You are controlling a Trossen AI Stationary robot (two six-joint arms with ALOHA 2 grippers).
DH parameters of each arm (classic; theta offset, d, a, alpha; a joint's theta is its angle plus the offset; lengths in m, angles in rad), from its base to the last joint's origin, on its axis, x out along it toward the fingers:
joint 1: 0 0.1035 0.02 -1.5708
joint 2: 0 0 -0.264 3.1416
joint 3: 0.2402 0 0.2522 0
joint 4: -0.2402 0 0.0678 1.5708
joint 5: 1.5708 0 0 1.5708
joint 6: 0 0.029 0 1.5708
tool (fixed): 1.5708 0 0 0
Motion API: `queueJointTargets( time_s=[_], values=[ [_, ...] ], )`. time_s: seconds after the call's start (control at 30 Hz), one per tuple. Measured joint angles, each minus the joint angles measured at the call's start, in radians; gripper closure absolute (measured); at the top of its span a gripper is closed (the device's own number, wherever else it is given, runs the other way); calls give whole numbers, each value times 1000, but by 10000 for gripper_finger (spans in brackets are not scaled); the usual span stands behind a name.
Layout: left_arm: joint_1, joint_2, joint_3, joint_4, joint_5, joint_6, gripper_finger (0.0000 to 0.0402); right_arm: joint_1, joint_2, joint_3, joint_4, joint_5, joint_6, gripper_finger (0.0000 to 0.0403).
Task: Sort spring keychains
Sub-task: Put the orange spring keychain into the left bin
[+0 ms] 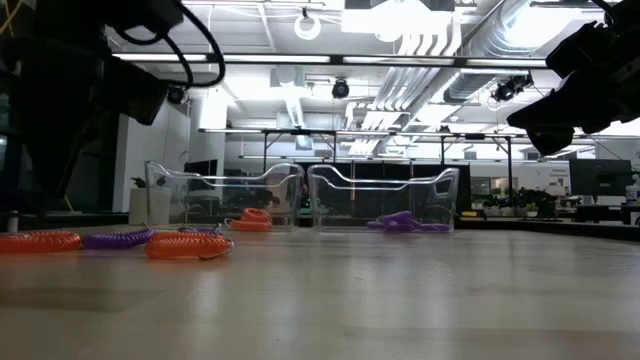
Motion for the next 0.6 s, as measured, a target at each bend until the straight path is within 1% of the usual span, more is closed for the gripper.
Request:
queueJointTargets(
  time_s=[0.13,0.6],
  values=[
    [0,63,0,10,10,43,169,0,0,0,3,0,0,402],
    [0,184,-1,96,-4,99,167,0,0,0,9,0,0,402]
  ],
)
